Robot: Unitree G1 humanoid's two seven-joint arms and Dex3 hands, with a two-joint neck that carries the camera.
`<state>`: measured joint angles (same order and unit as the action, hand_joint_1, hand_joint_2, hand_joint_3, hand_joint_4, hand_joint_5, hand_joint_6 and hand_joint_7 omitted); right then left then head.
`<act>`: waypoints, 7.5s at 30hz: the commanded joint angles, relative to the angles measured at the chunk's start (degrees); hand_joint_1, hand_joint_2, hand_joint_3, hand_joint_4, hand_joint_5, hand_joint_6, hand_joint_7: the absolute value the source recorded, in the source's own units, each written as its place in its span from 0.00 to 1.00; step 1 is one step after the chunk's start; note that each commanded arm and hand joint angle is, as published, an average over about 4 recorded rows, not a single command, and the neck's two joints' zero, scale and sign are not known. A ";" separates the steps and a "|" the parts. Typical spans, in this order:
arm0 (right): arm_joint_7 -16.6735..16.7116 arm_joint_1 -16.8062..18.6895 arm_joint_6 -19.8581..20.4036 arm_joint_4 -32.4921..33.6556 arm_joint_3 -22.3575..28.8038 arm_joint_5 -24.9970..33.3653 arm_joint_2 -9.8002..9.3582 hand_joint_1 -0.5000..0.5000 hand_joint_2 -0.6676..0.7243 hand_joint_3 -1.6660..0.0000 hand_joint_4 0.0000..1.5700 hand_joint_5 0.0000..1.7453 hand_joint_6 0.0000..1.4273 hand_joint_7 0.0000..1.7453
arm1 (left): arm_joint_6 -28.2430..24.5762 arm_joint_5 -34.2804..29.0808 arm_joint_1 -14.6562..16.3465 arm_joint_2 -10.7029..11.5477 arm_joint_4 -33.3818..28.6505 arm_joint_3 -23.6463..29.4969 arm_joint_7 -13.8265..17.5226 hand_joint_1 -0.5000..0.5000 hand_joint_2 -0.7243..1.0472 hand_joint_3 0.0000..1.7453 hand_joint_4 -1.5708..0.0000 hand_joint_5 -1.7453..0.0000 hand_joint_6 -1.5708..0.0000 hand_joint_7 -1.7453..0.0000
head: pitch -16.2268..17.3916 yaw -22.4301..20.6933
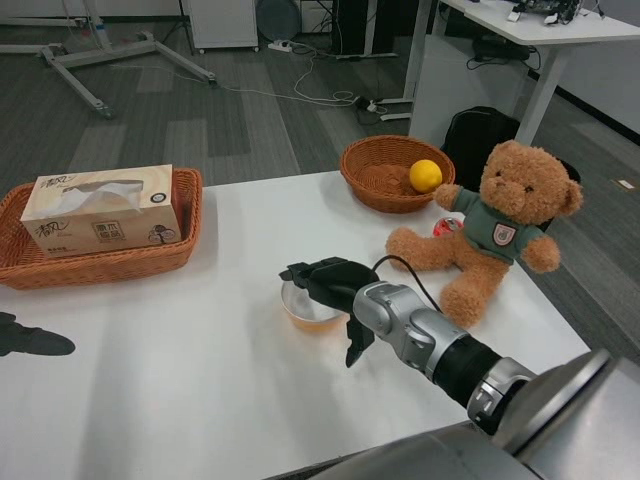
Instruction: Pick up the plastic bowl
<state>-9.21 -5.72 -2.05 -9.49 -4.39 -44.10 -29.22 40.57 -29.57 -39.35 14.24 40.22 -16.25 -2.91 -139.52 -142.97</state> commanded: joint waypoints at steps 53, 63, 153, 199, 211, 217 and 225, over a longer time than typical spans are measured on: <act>6.83 -31.89 -3.58 -43.95 -13.98 -7.45 6.23 0.33 0.64 0.90 0.00 0.00 0.00 0.00 | 0.21 -1.10 1.12 0.70 -0.36 0.17 0.10 0.00 0.03 0.05 1.00 1.00 1.00 1.00 | 0.24 -0.65; 8.13 -33.30 -3.21 -47.83 -16.64 -5.84 6.89 0.33 0.59 0.90 0.00 0.00 0.00 0.00 | 0.21 -1.10 1.12 0.53 -0.32 0.06 0.15 0.00 0.00 0.03 1.00 1.00 1.00 1.00 | 0.98 -0.65; 16.06 -42.92 0.29 -62.23 -32.31 6.44 10.03 0.15 0.27 0.74 0.00 0.19 0.00 0.16 | 0.54 -1.54 1.56 0.17 -0.05 -0.09 0.28 0.00 0.00 0.05 1.00 1.00 1.00 1.00 | 1.69 -1.29; 2.90 -23.70 0.93 -17.14 -10.38 3.58 -2.93 0.04 0.05 0.05 0.41 0.94 0.56 0.96 | 0.47 -1.54 1.85 0.17 -0.14 0.02 0.28 0.00 0.03 0.05 1.00 1.00 1.00 1.00 | -0.09 -3.06; -6.68 -18.80 0.55 -0.20 -0.40 2.99 -5.37 0.04 0.05 0.05 0.40 0.94 0.60 0.96 | 0.47 -1.68 1.78 0.17 0.01 -0.25 0.26 0.00 0.00 0.05 1.00 1.00 1.00 1.00 | -2.35 -4.41; -8.42 -17.61 -0.94 6.59 0.96 2.97 -6.20 0.04 0.05 0.05 0.40 0.94 0.62 0.96 | 0.47 -1.72 1.65 0.17 0.04 -0.44 0.28 0.00 0.00 0.05 1.00 1.00 1.00 1.00 | -8.65 -7.00; -9.78 -17.22 -2.44 10.81 2.28 2.53 -6.82 0.04 0.05 0.05 0.41 0.94 0.62 0.96 | 0.47 -1.81 1.65 0.17 0.04 -0.71 0.28 0.00 0.03 0.05 1.00 1.00 1.00 1.00 | -12.74 -9.21</act>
<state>-18.56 -23.58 -3.94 0.02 -3.27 -41.22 -35.02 40.90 -30.97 -38.06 14.12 40.14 -16.71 -2.55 -150.97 -151.47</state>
